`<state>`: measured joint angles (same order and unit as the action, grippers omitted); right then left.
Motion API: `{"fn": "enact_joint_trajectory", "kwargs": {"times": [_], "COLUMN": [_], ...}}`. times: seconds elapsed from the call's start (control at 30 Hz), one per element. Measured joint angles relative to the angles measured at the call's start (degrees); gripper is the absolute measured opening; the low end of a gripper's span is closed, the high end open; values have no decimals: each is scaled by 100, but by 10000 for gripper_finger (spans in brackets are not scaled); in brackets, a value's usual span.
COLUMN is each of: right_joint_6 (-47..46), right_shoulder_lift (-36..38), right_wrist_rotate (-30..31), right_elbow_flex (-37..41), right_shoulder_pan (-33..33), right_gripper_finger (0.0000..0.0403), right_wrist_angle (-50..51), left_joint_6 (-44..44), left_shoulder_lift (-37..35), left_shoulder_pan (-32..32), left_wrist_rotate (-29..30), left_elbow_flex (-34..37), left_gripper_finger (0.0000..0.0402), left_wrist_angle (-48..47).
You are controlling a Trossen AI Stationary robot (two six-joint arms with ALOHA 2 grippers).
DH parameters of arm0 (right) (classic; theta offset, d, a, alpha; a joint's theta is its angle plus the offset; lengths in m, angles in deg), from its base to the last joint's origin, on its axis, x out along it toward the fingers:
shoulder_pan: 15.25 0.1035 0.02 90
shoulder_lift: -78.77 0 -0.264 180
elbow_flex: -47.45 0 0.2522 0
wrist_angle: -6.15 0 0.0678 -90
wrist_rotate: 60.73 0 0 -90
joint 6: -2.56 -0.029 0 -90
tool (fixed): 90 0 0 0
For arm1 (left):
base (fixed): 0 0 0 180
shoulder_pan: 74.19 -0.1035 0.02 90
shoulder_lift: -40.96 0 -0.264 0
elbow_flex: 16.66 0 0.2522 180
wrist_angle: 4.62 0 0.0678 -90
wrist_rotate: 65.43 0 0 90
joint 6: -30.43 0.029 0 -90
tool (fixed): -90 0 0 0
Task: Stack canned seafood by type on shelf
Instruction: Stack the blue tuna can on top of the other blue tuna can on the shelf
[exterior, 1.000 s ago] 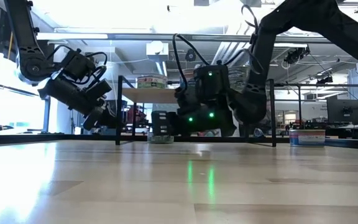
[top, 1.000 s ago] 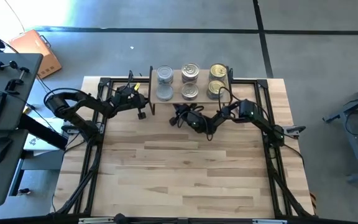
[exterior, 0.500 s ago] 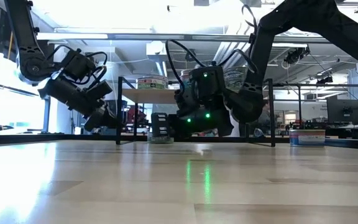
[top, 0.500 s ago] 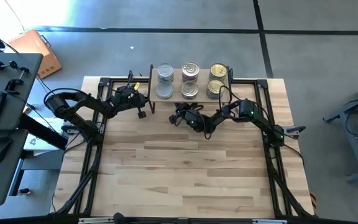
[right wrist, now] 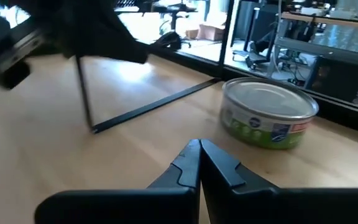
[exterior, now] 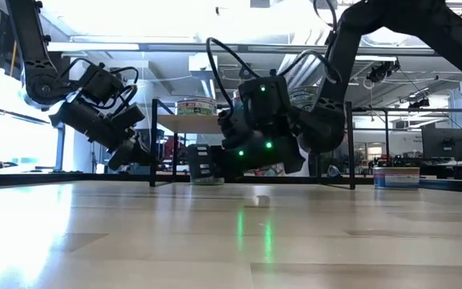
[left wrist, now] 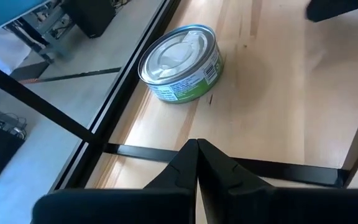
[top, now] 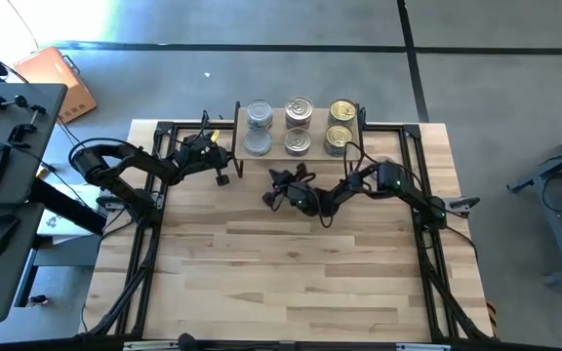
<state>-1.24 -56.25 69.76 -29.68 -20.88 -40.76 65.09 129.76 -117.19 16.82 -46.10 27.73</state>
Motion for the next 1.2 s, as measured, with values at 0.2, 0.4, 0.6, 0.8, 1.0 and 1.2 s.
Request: {"fn": "enact_joint_trajectory", "kwargs": {"times": [0.2,0.4,0.6,0.8,1.0,1.2], "right_joint_6": [231,242,-283,-126,438,1113], "right_shoulder_lift": [442,1025,1061,1162,2225,3886], "right_wrist_rotate": [-1,361,714,771,1038,2314], "right_elbow_flex": [7,60,1251,2240,2751,2762], "right_shoulder_pan": [303,632,987,1401,1998,3177], "right_gripper_finger": [0,0,0,0,0,0], "right_wrist_angle": [941,2385,1657,34,-68,2333], "left_joint_6": [431,388,-65,-758,-1514,-1770], "left_shoulder_lift": [2,2,2,2,2,-2], "left_shoulder_pan": [0,-23,-22,-24,137,745], "left_wrist_rotate": [-96,-197,593,1013,971,1003], "left_elbow_flex": [-2,-6,113,690,1369,1513], "left_gripper_finger": [0,0,0,0,0,0], "left_wrist_angle": [-2,-215,-302,360,925,975]}}
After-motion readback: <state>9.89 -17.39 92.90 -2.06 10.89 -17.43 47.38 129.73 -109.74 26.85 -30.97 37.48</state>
